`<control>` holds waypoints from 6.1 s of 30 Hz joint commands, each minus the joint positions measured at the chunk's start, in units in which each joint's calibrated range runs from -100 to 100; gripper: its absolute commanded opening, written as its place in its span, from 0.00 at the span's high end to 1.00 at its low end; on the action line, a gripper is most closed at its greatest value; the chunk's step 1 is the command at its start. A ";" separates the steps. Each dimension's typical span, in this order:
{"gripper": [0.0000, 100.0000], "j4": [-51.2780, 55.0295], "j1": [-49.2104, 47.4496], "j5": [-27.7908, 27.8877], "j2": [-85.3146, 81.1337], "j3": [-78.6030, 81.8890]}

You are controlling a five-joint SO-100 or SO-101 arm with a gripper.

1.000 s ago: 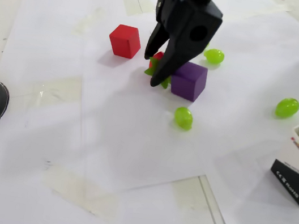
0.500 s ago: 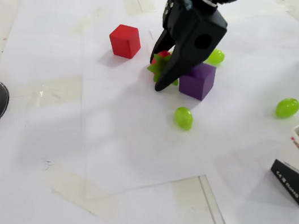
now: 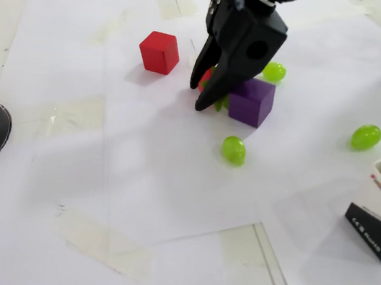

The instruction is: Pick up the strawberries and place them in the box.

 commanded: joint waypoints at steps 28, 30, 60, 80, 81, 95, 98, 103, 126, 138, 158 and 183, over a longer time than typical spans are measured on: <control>0.73 11.98 -0.35 1.86 -5.14 -8.65; 0.78 12.22 -0.28 1.86 -5.14 -8.56; 0.74 42.62 -1.89 1.71 -7.04 -28.83; 0.75 52.26 -6.45 -5.13 -15.12 -17.47; 0.75 49.32 -6.45 -5.23 -16.41 -13.92; 0.74 36.57 -4.84 -5.08 -19.33 0.62; 0.74 35.18 -4.84 -5.13 -19.33 1.71; 0.74 31.67 -4.91 -5.32 -19.33 4.62; 0.86 32.57 -4.91 -4.25 -19.50 2.99; 0.78 38.45 -5.35 -5.57 -19.68 0.71; 0.90 38.94 -3.59 -4.15 -20.19 1.71; 0.91 61.65 -23.73 -4.59 -22.26 -42.38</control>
